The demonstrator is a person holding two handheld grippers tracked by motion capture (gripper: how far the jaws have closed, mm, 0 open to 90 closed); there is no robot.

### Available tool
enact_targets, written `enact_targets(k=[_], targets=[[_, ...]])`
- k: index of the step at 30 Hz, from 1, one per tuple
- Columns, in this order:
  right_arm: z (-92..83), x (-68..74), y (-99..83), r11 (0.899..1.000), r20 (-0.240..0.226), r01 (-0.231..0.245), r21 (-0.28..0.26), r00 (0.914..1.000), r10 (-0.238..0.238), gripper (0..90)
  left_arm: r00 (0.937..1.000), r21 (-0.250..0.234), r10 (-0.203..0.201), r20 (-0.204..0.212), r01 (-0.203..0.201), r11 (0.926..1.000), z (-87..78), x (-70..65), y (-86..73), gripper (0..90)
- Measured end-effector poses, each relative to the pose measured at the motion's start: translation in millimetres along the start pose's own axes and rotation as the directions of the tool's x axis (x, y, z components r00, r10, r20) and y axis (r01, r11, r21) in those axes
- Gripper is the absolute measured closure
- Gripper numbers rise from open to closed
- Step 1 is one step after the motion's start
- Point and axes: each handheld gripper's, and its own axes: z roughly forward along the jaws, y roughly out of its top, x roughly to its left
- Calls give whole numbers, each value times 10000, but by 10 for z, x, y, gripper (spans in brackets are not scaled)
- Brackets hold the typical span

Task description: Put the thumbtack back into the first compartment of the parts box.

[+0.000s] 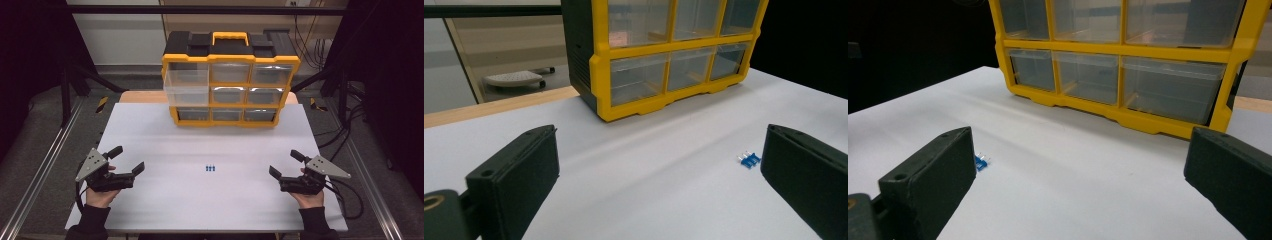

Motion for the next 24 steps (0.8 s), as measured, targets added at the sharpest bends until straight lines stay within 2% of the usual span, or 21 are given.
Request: enact_targets(k=[3, 9, 10, 13, 15, 17, 18, 24], targets=[[4, -6, -4, 9999, 23, 142, 11, 9999, -142, 13, 10000, 2, 0, 33, 0, 10000, 24, -23, 34, 17], [8, 9, -14, 9997, 16, 19, 228, 10000, -20, 13, 10000, 28, -8, 17, 8, 10000, 87, -95, 103, 18], [20, -4, -15, 9997, 7, 221, 139, 9998, -221, 13, 10000, 28, -25, 27, 25, 10000, 95, -103, 120, 18], [20, 5, -20, 9996, -4, 155, 216, 9999, -155, 13, 9998, -108, -166, 84, 167, 9998, 130, -135, 168, 18], [21, 3, -21, 9996, -20, 205, 179, 9998, -204, 13, 9999, -60, -33, 158, 34, 10000, 155, -159, 201, 19], [21, 12, -19, 9999, -84, 63, 142, 9999, -62, 13, 9997, -81, 16, 231, -14, 10000, 184, -186, 234, 19], [16, -8, -23, 9992, -42, 347, 221, 9994, -346, 13, 9997, -113, 36, 251, -33, 9999, 200, -201, 249, 19], [18, -8, -23, 9992, -46, 343, 221, 9994, -342, 13, 9992, -132, 165, 368, -160, 9998, 329, -302, 325, 19]])
